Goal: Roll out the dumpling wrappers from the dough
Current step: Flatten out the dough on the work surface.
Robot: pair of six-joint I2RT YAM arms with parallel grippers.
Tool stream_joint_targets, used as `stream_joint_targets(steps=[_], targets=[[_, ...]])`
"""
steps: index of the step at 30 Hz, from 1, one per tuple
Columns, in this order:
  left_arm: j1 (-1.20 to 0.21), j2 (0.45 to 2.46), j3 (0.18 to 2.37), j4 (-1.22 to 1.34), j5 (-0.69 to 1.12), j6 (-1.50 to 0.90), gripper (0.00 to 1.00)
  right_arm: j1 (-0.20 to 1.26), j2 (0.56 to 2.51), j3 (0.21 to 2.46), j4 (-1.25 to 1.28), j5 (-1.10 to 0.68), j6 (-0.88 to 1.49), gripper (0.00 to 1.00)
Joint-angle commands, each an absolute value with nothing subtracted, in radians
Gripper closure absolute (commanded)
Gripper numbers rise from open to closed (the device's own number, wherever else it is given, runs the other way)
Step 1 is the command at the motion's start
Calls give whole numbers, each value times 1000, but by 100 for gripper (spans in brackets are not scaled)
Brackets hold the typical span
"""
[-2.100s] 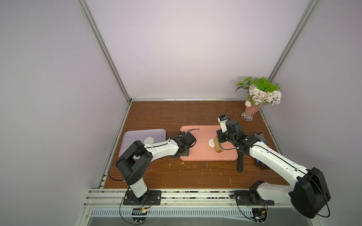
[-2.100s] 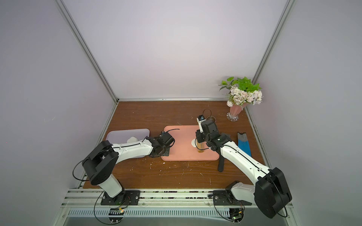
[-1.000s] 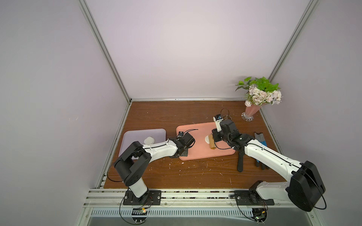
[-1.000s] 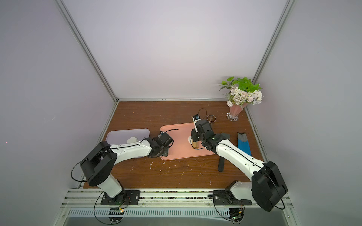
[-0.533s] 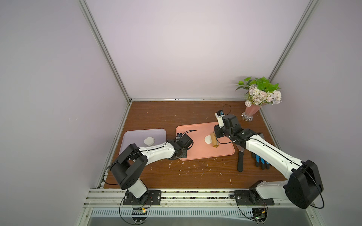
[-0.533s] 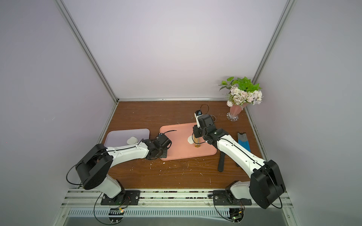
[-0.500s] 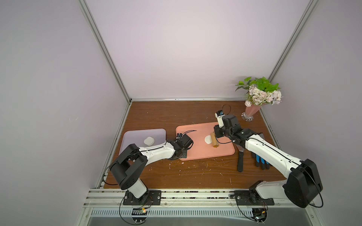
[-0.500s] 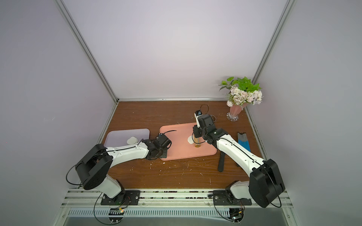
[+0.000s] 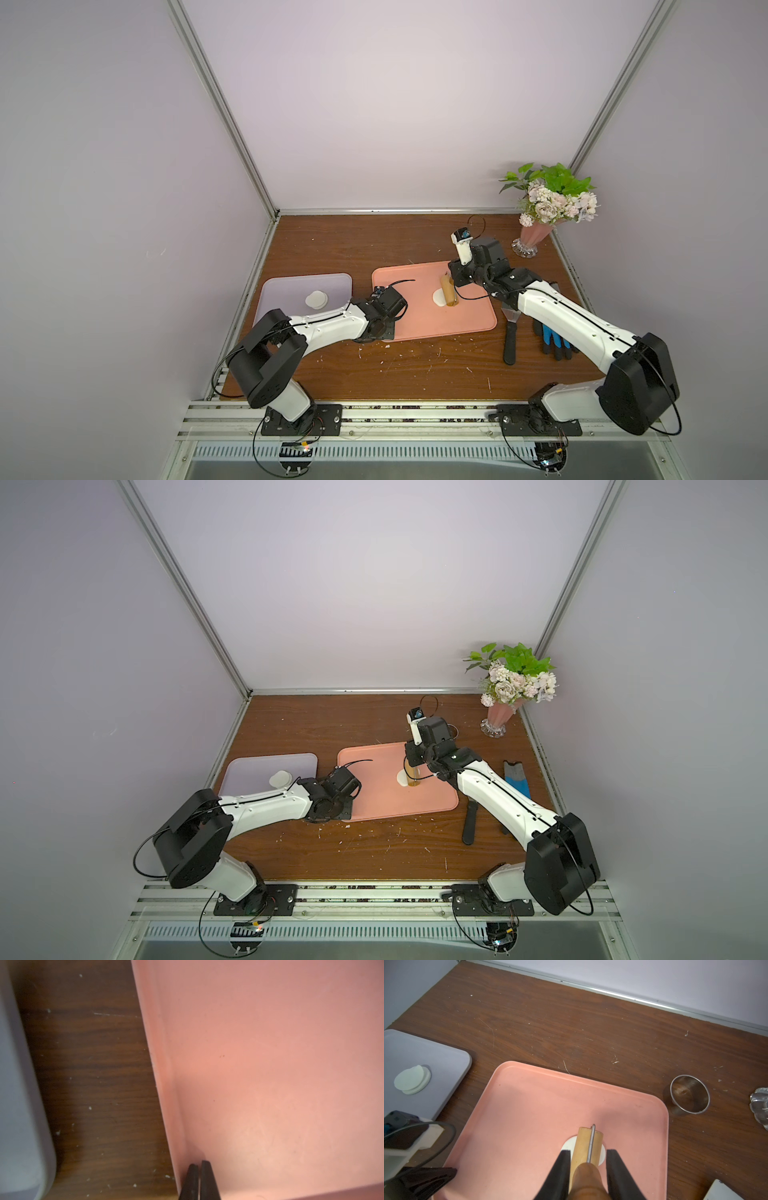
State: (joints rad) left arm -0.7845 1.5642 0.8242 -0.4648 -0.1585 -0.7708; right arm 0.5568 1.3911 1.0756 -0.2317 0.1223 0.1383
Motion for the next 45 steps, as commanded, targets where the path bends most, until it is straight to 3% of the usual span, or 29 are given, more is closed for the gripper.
stream_joint_targets(steps=[1, 10, 23, 38, 45], targets=[[-782, 1580, 780, -607, -148, -770, 100, 557, 1410, 1099, -179, 112, 117, 100], [-781, 1578, 786, -611, -156, -764, 100, 564, 1500, 997, -127, -15, 162, 100], [-782, 1586, 793, -611, -172, -764, 100, 568, 1520, 813, -56, 2, 219, 100], [-781, 1591, 799, -611, -186, -767, 100, 592, 1551, 786, -14, -13, 249, 100], [-781, 1605, 804, -611, -186, -758, 100, 606, 1413, 926, -54, -102, 248, 100]])
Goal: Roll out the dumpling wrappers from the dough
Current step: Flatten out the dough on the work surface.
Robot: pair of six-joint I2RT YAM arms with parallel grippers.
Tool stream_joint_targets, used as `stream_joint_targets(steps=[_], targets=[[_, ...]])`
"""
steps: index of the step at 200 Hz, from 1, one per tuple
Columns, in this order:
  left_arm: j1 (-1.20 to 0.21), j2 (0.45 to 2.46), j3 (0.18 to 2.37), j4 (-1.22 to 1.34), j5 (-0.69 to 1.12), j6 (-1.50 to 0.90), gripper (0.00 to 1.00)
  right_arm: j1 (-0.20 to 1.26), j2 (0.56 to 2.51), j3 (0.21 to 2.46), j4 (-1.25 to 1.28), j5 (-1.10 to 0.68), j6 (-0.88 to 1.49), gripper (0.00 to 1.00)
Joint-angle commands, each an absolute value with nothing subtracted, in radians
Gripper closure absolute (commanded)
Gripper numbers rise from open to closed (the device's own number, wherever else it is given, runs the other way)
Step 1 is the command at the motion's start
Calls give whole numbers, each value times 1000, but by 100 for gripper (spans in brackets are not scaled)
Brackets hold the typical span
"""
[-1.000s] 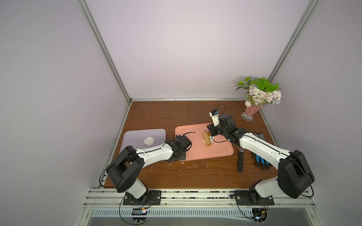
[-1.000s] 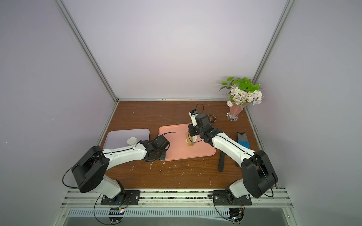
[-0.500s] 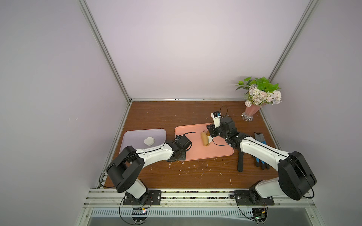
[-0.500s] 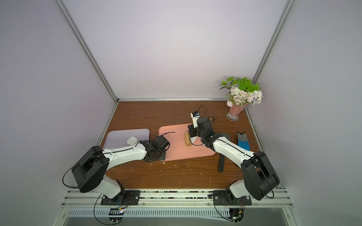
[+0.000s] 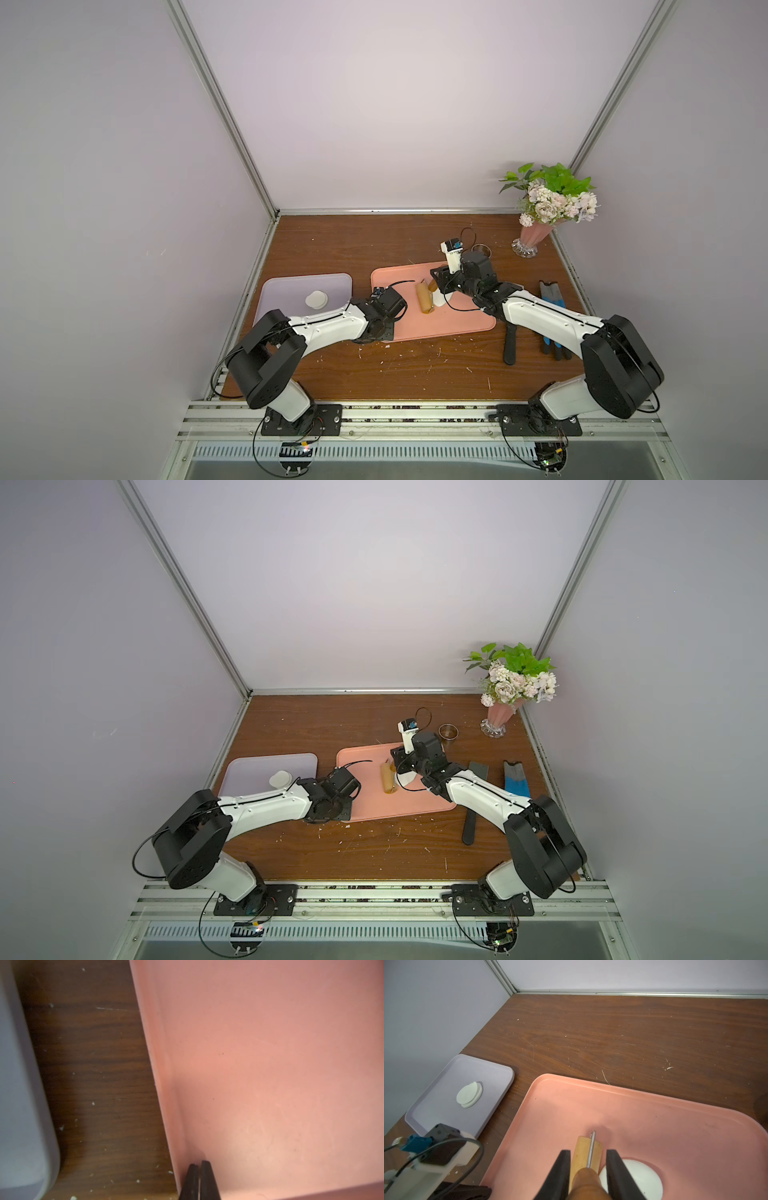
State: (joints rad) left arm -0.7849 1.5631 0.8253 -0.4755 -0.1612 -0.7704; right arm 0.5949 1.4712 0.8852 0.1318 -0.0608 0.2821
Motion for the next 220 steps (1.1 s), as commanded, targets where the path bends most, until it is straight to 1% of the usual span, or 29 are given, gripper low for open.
stream_joint_targets(steps=[1, 27, 48, 73, 124, 153, 182, 220], targets=[[-782, 1604, 805, -611, -184, -755, 100, 606, 1387, 952, -66, -103, 243, 100], [-784, 1600, 805, -618, -185, -735, 100, 581, 1324, 1015, -115, -69, 223, 100], [-785, 1598, 805, -629, -186, -725, 100, 545, 1289, 987, -106, -21, 203, 100], [-800, 1598, 802, -638, -183, -721, 100, 494, 1288, 954, -76, -26, 203, 100], [-809, 1613, 803, -650, -192, -721, 100, 468, 1401, 938, -12, -38, 186, 100], [-810, 1616, 810, -649, -198, -722, 100, 468, 1486, 901, -38, -32, 189, 100], [-809, 1623, 816, -649, -201, -721, 100, 472, 1505, 804, 0, -16, 217, 100], [-809, 1635, 822, -649, -204, -712, 100, 515, 1532, 772, -13, 24, 224, 100]])
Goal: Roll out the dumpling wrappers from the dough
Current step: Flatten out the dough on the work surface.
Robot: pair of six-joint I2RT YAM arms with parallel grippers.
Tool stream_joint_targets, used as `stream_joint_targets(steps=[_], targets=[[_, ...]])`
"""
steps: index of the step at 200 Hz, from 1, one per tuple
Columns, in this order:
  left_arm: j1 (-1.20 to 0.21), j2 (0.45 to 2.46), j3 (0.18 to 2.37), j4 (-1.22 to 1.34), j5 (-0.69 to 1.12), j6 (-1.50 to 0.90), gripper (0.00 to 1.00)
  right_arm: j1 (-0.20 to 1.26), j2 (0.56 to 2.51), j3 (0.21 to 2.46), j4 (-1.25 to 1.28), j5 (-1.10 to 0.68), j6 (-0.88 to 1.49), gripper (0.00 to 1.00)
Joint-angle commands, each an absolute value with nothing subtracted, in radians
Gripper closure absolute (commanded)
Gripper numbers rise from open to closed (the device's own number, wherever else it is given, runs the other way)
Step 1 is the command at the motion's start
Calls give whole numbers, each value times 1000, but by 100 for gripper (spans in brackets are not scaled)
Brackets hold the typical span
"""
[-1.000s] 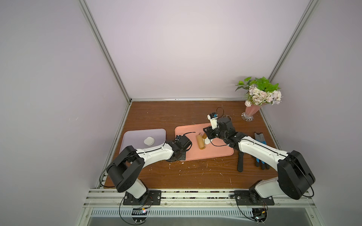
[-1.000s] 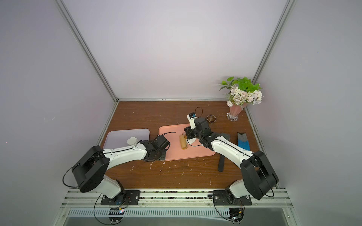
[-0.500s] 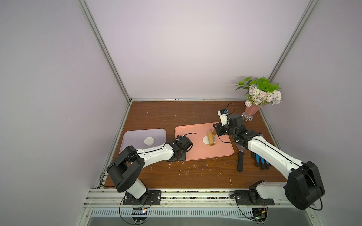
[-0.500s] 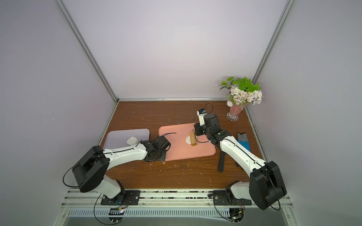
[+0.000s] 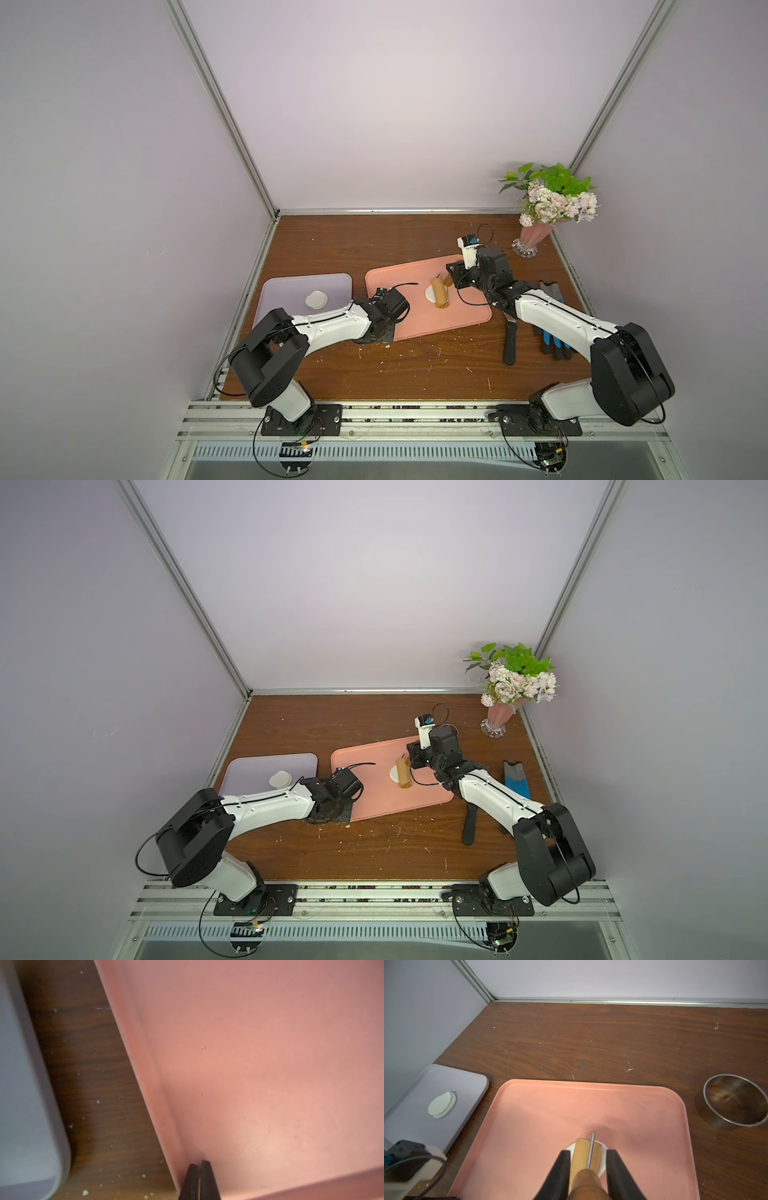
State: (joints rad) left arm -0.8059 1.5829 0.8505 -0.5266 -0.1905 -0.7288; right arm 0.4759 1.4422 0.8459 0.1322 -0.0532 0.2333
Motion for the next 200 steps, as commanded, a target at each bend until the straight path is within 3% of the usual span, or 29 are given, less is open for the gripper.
stream_joint_targets(steps=[1, 48, 184, 200], targets=[[-810, 1635, 822, -649, -203, -712, 100, 517, 1533, 771, -13, 26, 224, 100], [-809, 1636, 833, -648, -212, -723, 100, 573, 1544, 752, -53, 58, 243, 100], [-777, 1658, 930, -668, -341, -693, 100, 575, 1294, 722, -138, 83, 296, 100], [-766, 1653, 961, -676, -347, -688, 87, 576, 1290, 733, -144, 79, 293, 100]])
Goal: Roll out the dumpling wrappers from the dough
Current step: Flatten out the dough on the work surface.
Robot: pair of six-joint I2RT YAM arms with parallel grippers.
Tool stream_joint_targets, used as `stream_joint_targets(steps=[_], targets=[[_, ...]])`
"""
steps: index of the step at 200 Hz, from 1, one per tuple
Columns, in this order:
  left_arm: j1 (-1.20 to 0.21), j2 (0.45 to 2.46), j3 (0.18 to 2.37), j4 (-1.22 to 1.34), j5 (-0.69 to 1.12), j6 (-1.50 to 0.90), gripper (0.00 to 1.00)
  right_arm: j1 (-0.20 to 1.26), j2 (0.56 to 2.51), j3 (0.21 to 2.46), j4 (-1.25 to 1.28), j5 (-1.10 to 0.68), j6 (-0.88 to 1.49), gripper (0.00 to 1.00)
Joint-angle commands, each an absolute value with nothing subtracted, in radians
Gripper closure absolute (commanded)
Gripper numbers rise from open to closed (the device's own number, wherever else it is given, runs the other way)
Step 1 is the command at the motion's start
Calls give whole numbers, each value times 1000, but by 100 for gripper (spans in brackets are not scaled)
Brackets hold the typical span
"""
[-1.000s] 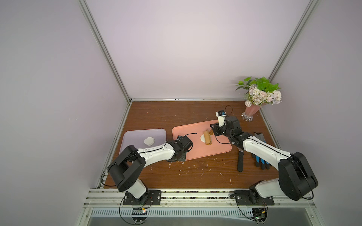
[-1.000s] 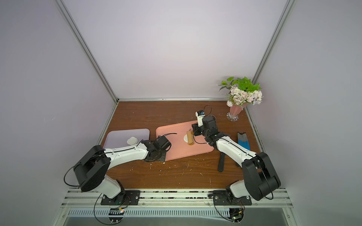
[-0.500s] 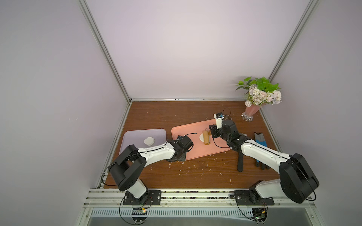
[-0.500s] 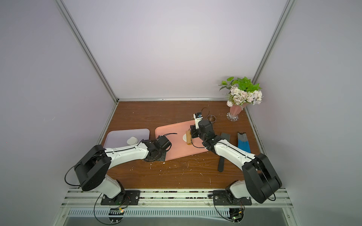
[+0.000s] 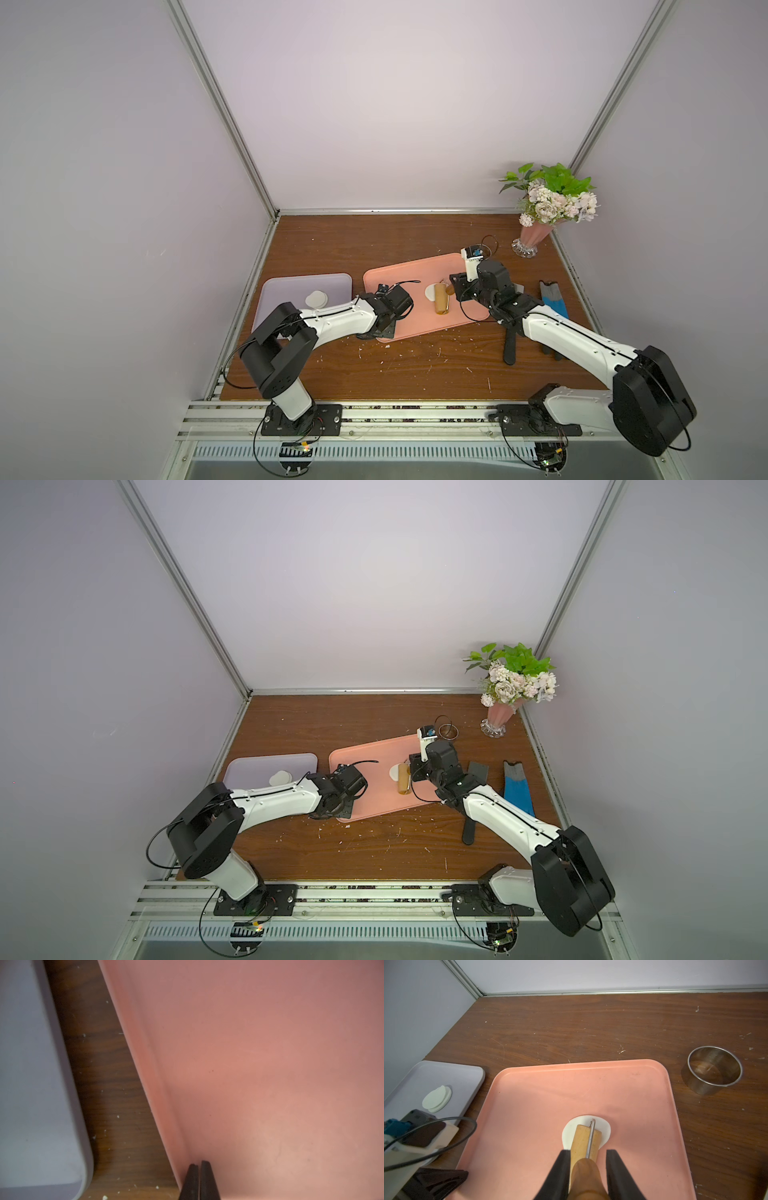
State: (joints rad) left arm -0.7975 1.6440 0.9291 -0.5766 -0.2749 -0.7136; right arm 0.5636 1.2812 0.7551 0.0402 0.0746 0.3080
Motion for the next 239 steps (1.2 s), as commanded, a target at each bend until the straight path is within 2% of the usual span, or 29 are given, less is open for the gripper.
stream_joint_targets(steps=[1, 22, 30, 112, 175, 239], targets=[[-766, 1653, 962, -676, -348, -688, 86, 576, 1289, 734, -144, 79, 293, 100], [-765, 1643, 1015, -678, -347, -685, 73, 575, 1271, 746, -144, 76, 294, 100], [-767, 1647, 1041, -678, -342, -685, 71, 574, 1263, 751, -140, 70, 295, 100], [-826, 1837, 1275, -672, -287, -702, 72, 576, 1111, 724, -109, 74, 310, 100], [-829, 1871, 1258, -645, -271, -723, 76, 606, 1010, 621, -168, 91, 338, 100], [-836, 1879, 1258, -634, -259, -721, 76, 707, 902, 580, -252, 110, 421, 100]])
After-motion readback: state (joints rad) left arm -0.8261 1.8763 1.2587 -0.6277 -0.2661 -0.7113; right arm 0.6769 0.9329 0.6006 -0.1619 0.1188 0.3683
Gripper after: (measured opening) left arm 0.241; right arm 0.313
